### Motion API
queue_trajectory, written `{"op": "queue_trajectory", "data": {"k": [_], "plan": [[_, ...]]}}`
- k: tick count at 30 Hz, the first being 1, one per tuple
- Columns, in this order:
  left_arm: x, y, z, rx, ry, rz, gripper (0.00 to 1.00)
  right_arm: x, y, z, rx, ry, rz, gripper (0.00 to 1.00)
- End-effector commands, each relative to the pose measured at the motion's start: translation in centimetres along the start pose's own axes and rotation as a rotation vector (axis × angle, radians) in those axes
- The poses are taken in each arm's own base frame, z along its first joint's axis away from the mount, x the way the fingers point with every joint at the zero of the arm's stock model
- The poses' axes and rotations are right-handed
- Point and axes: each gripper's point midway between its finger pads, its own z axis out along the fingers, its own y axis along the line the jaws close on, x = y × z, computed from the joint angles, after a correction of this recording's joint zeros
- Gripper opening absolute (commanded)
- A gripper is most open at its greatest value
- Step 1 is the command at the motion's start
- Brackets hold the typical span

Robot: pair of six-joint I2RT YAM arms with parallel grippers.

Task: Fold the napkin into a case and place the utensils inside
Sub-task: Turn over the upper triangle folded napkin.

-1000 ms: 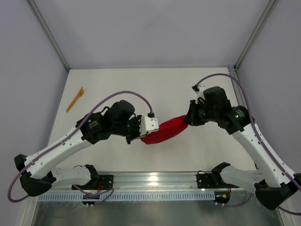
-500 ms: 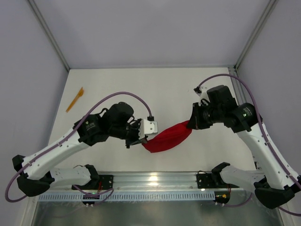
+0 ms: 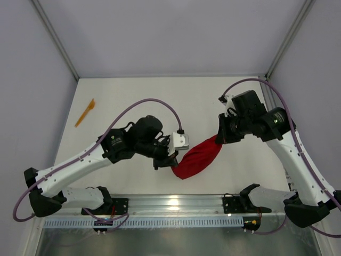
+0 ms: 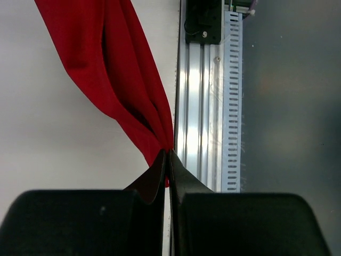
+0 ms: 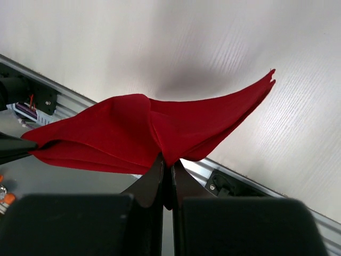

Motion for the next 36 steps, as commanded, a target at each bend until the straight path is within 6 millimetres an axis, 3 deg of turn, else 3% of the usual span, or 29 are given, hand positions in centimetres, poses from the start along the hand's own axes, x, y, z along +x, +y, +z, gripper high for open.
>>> {"op": "queue_trajectory", "data": {"k": [1,5,9,13,20,27,30,36], "plan": [[-3.2,0.1,1.1,0.025,-0.094,-0.008,0.0,-0.8,-0.4,-1.3,0.031,-0.042,-0.026,0.03],[-2.9,0.3,1.3,0.022,-0.081,-0.017,0.0,-1.2,-0.6,-1.0,0.038,-0.064,-0.03,0.03],[-0.9,0.0,1.7,0.017,-0.06,-0.076,0.0,-1.7,-0.7,0.0,0.036,-0.073,-0.039,0.03],[-1.8,0.3,2.7,0.022,-0.122,-0.136,0.0,-2.8,-1.2,0.2,0.068,-0.111,-0.05,0.03],[-5.7,1.7,4.6,0.023,-0.183,-0.162,0.0,-3.7,-2.8,-0.9,0.165,-0.166,-0.074,0.03],[-8.6,2.6,6.5,0.039,-0.237,-0.257,0.0,-4.8,-6.9,-2.1,0.338,-0.196,-0.081,0.03],[-10.7,3.2,7.4,0.053,-0.274,-0.302,0.0,-5.2,-8.1,-2.8,0.393,-0.206,-0.067,0.03],[-11.8,4.0,9.7,0.077,-0.3,-0.393,0.0,-6.2,-9.5,-3.6,0.458,-0.185,-0.063,0.03]]}}
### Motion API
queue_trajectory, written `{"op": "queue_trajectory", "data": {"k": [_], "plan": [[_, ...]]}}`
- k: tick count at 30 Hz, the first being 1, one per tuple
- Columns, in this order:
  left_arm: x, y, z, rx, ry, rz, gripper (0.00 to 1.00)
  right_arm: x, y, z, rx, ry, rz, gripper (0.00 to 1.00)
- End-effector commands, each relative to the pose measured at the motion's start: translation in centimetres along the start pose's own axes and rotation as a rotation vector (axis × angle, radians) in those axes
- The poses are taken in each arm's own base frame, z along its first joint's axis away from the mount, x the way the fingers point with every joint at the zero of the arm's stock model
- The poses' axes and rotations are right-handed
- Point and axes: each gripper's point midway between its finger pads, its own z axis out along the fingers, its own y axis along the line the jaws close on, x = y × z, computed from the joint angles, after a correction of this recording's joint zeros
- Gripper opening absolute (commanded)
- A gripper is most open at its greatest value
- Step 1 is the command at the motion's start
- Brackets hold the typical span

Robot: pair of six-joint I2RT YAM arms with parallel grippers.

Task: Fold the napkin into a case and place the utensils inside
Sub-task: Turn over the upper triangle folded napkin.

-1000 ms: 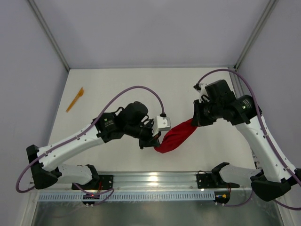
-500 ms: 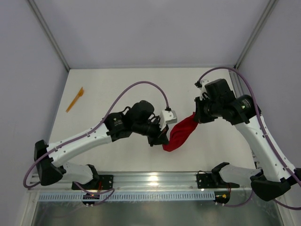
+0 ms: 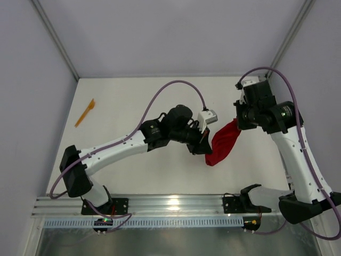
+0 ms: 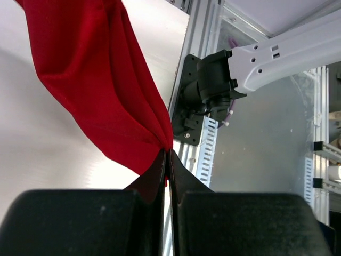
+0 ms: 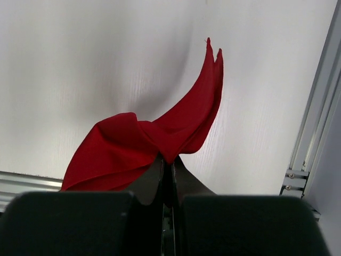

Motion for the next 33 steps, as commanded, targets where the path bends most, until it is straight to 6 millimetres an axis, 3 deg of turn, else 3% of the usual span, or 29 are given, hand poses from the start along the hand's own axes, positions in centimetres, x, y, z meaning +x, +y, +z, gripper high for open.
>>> {"op": "queue_trajectory", "data": {"k": [1,5,10,18,23,26,33], "plan": [[-3.0,-1.5,0.5,0.06,-0.094,-0.041,0.0,-1.6,-0.6,0.2,0.036,-0.005,-0.029,0.03],[-2.3,-1.3,0.4,0.067,-0.102,-0.083,0.0,-3.4,1.0,1.6,-0.028,-0.008,-0.02,0.03],[0.8,1.3,-0.2,0.011,-0.083,-0.182,0.0,-4.6,3.5,4.5,-0.124,0.02,0.008,0.03],[3.5,7.5,-3.2,-0.109,-0.117,-0.319,0.0,-5.2,11.5,10.0,-0.316,0.079,-0.022,0.03],[4.9,11.0,-6.6,-0.202,-0.149,-0.378,0.0,-6.9,15.7,11.9,-0.415,0.066,-0.024,0.03],[6.1,12.7,-8.4,-0.253,-0.162,-0.42,0.0,-6.9,18.9,13.9,-0.468,0.095,-0.046,0.03],[11.6,15.9,-10.9,-0.357,-0.154,-0.578,0.0,-5.0,25.5,18.7,-0.586,0.197,-0.036,0.03]]}}
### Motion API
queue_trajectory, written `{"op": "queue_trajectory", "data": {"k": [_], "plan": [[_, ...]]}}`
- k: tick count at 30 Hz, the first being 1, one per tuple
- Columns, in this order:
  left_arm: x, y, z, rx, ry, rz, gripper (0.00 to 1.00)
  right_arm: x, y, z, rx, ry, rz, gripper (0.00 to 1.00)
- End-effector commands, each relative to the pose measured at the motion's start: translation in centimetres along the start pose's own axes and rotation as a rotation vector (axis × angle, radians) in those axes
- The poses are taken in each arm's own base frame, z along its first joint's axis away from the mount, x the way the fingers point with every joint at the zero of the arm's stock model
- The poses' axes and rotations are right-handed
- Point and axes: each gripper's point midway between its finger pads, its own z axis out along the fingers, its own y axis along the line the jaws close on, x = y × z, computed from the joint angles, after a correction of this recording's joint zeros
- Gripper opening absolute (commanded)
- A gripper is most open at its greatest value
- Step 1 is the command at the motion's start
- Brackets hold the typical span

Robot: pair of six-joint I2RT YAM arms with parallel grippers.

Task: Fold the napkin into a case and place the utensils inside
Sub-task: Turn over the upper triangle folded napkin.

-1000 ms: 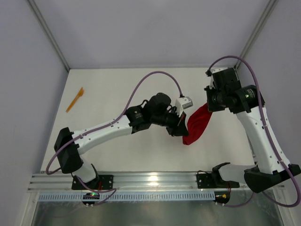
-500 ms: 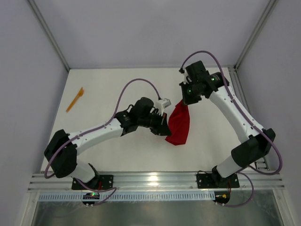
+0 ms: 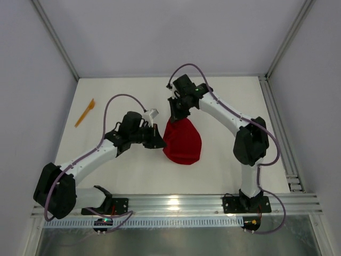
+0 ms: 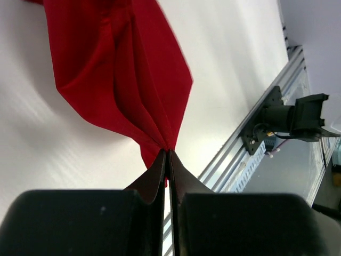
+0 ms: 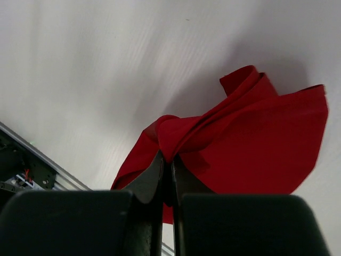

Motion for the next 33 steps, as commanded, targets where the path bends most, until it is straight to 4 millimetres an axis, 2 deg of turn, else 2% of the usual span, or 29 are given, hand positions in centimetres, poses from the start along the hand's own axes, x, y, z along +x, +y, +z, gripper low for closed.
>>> {"op": "queue_trajectory", "data": {"k": [1,4,5,8,13,15,16,20,27,32,33], "plan": [[1.1,1.7,-0.9,-0.017,-0.004,-0.061,0.0,-2.0,3.1,1.9,-0.115,-0.045,0.024,0.03],[1.4,4.2,-1.9,-0.07,-0.024,-0.114,0.0,-2.5,3.9,3.7,-0.132,-0.058,0.039,0.03],[1.2,5.5,-2.3,-0.101,-0.04,-0.149,0.0,-3.2,4.6,3.9,-0.144,-0.081,0.03,0.03],[1.5,7.6,-3.2,-0.156,-0.052,-0.231,0.0,-3.2,6.5,5.9,-0.186,-0.076,0.037,0.03],[3.3,10.3,-4.0,-0.264,-0.054,-0.322,0.0,-2.0,8.4,9.8,-0.228,-0.041,0.087,0.03],[4.4,11.6,-4.2,-0.312,-0.045,-0.381,0.0,-2.2,8.8,10.7,-0.244,-0.046,0.098,0.03],[4.7,12.0,-4.2,-0.326,-0.044,-0.396,0.0,-1.7,9.0,11.6,-0.247,-0.028,0.104,0.03],[5.3,14.0,-4.9,-0.411,-0.051,-0.429,0.0,-1.2,10.1,13.5,-0.29,-0.017,0.144,0.03],[7.5,16.8,-6.4,-0.547,-0.026,-0.482,0.0,-2.3,10.8,14.5,-0.324,-0.057,0.218,0.04],[6.5,17.5,-6.5,-0.552,-0.06,-0.446,0.0,-2.0,11.7,15.9,-0.368,-0.038,0.266,0.09],[6.4,17.7,-6.5,-0.557,-0.063,-0.44,0.0,-1.6,11.8,16.4,-0.369,-0.03,0.269,0.14]]}}
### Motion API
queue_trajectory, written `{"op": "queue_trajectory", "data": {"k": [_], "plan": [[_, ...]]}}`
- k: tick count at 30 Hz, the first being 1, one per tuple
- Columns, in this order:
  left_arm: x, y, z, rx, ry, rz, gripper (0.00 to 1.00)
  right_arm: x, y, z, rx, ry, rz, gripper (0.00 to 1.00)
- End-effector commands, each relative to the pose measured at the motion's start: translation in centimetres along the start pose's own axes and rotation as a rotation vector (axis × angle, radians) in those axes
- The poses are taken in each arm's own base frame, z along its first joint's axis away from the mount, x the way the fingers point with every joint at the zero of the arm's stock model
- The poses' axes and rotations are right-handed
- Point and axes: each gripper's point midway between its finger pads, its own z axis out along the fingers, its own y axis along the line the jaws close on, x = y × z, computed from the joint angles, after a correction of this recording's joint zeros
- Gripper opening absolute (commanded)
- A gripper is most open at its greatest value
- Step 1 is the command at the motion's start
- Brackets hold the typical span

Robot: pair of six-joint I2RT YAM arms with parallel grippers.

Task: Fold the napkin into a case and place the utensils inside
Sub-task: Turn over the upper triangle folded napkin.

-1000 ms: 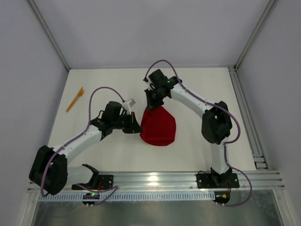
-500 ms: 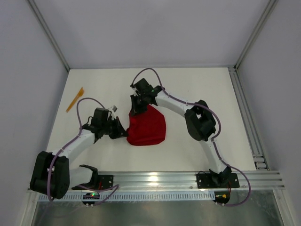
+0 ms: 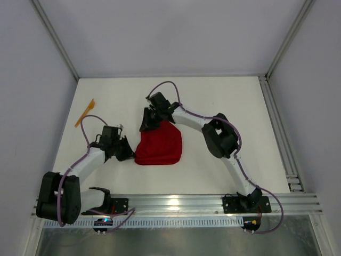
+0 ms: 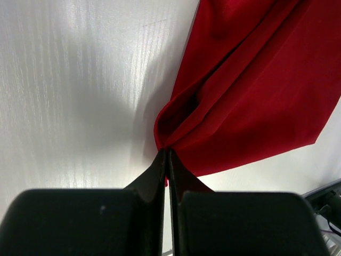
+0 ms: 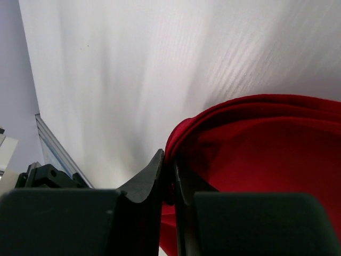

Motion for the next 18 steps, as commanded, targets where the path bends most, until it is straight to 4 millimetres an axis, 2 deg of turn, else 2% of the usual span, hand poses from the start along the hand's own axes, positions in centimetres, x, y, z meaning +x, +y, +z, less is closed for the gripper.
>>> {"op": "queue_trajectory", "data": {"k": [1,3,5,6,9,13,14,16,18], "plan": [[-1.1,0.7,0.2,-0.032,-0.041,0.032,0.0,-0.5,1.9,1.4,-0.075,-0.024,0.029,0.2],[-1.1,1.6,0.2,-0.071,-0.043,0.02,0.0,-0.2,2.1,1.7,-0.093,-0.014,0.044,0.4],[-0.5,2.3,0.1,-0.102,-0.028,0.011,0.0,-0.6,2.8,1.6,-0.126,-0.027,0.043,0.46],[-0.6,2.8,0.1,-0.123,-0.031,0.008,0.0,-0.7,3.4,1.4,-0.137,-0.031,0.034,0.56],[-0.8,3.6,-0.1,-0.159,-0.044,0.002,0.0,-1.6,4.7,0.6,-0.144,-0.051,-0.034,0.64],[-1.2,3.8,-0.3,-0.179,-0.057,-0.006,0.0,-3.5,7.6,-1.8,-0.179,-0.111,-0.134,0.85],[-1.2,3.9,-0.3,-0.183,-0.056,-0.005,0.0,-3.7,7.9,-2.3,-0.174,-0.126,-0.163,0.87],[-1.4,4.0,-0.4,-0.185,-0.061,-0.007,0.0,-4.3,8.6,-3.2,-0.172,-0.154,-0.198,0.99],[-1.5,4.1,-0.4,-0.185,-0.067,-0.002,0.0,-4.7,9.6,-4.1,-0.188,-0.174,-0.222,0.99]]}}
